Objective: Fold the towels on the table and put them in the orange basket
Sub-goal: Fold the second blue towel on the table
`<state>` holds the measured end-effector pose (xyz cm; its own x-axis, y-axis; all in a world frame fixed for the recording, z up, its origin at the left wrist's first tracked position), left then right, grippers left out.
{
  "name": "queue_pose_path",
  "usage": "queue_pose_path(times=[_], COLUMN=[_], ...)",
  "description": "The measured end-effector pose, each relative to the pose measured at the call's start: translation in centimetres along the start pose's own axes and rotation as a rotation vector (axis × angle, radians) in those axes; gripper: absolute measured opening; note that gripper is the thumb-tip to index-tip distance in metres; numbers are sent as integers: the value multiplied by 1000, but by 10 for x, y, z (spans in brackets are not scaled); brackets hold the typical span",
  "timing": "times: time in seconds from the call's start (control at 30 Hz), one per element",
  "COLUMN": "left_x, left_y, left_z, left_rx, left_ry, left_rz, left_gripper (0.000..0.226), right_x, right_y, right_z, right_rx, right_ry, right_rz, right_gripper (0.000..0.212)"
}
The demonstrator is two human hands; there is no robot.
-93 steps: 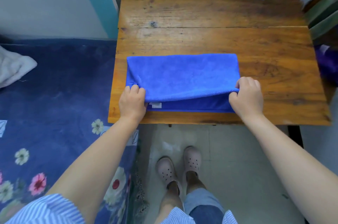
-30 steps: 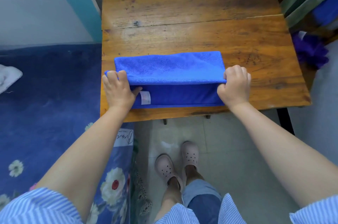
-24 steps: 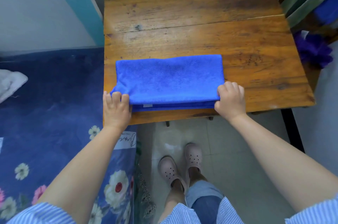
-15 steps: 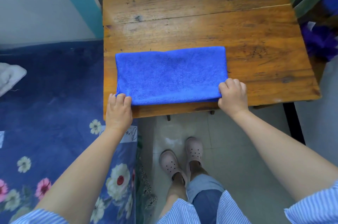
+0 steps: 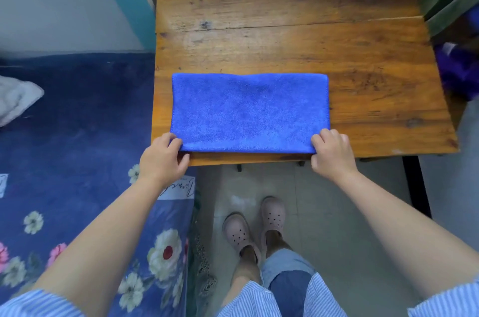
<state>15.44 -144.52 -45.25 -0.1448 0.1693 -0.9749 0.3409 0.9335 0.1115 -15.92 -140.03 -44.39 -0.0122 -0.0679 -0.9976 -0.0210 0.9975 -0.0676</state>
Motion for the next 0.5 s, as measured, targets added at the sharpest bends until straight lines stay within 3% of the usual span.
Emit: queue_pose_path(times=[0.1,0.23,0.4,0.5], left_x=[-3,-17,-28,-29], left_y=[-5,-28,-68,-96], left_z=[0,-6,-3,-5], left_rx=[-27,-130,-435,-346], left_ry=[6,58,175,74], left_rz=[-15,-34,2,27], left_gripper=[43,30,39,41], right_x=[-2,-14,-30,-29], right_y=[0,-19,-65,-91], right_z=[-1,-5,-9,-13], right_rx=[11,47,106,80], right_ry=[-33,-100,-165,-145], right_rz=[15,-37,-103,-105], right_gripper=[26,26,24,19])
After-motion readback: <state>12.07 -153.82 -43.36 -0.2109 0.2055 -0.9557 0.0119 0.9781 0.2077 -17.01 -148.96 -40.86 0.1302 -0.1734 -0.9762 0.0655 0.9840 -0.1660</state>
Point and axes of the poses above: each hand's wrist, its own y-axis away from the middle knuckle, its own x-axis out of the palm, z = x × y, the point moved 7 cm from there along -y, towards the middle knuckle, and after that the axes turned 3 degrees about x, right-handed, at the moved point
